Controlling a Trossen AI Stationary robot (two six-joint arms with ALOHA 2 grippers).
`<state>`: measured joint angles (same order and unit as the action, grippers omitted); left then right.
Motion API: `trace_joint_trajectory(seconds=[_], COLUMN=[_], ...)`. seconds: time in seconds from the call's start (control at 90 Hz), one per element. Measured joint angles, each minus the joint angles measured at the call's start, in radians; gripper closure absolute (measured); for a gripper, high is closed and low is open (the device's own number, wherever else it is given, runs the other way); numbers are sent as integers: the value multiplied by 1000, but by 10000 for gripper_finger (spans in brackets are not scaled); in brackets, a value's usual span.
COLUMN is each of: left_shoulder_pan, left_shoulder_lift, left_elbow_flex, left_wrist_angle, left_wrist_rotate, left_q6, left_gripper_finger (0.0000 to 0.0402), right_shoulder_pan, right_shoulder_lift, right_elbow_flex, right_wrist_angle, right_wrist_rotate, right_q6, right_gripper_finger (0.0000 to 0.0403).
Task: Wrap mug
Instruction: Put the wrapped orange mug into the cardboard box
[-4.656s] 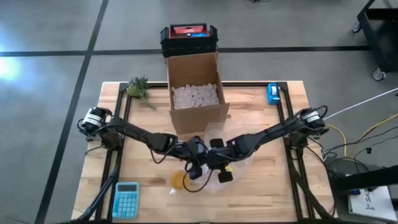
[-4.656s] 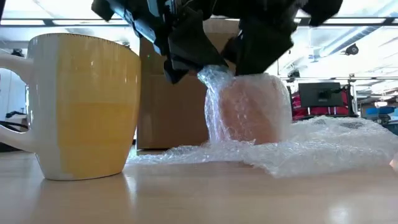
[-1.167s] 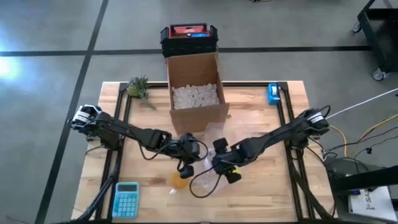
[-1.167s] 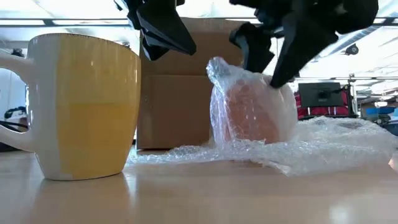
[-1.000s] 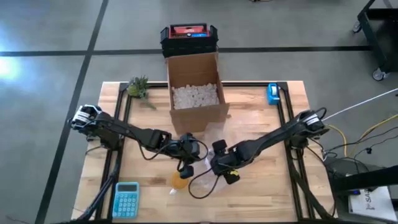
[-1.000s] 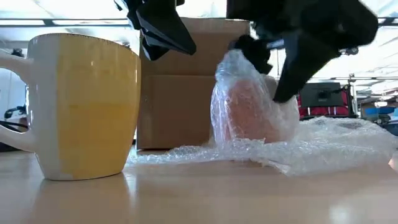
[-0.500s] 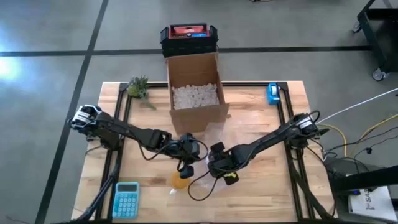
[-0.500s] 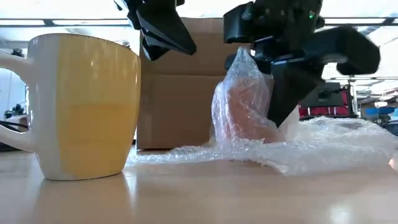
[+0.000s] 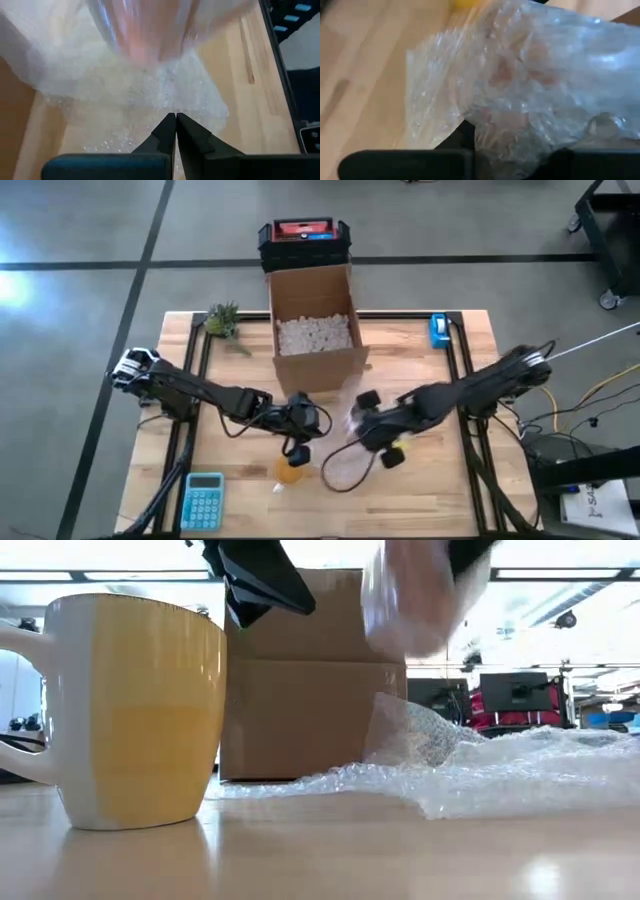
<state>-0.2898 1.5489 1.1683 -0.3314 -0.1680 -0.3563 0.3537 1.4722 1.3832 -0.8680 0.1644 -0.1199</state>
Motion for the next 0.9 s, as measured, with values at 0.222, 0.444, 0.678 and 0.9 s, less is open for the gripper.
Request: trace_joint_trajectory(seconds=[0.222,0.444,0.678,0.9], left_shoulder_pan=[-16,-17,-16,-16], left_shoulder_lift=[-30,-30,-46,-48], left_elbow_flex=[0,0,0,-1], left_wrist_angle=[0,-5,-40,-77], left_wrist_rotate=[-42,-43,-43,-42], left_q6=[-5,9,30,37], left_gripper_finger=[402,402,402,402], right_shoulder_pan=[-25,-175,-446,-651], right_shoulder_lift=[-212,-283,-90,227], right_elbow_flex=[0,17,281,670], right_wrist_angle=[137,420,312,84], right_wrist_rotate=[104,133,112,-72], right_q6=[-76,-171,-239,-192], right_gripper_finger=[366,371,372,372])
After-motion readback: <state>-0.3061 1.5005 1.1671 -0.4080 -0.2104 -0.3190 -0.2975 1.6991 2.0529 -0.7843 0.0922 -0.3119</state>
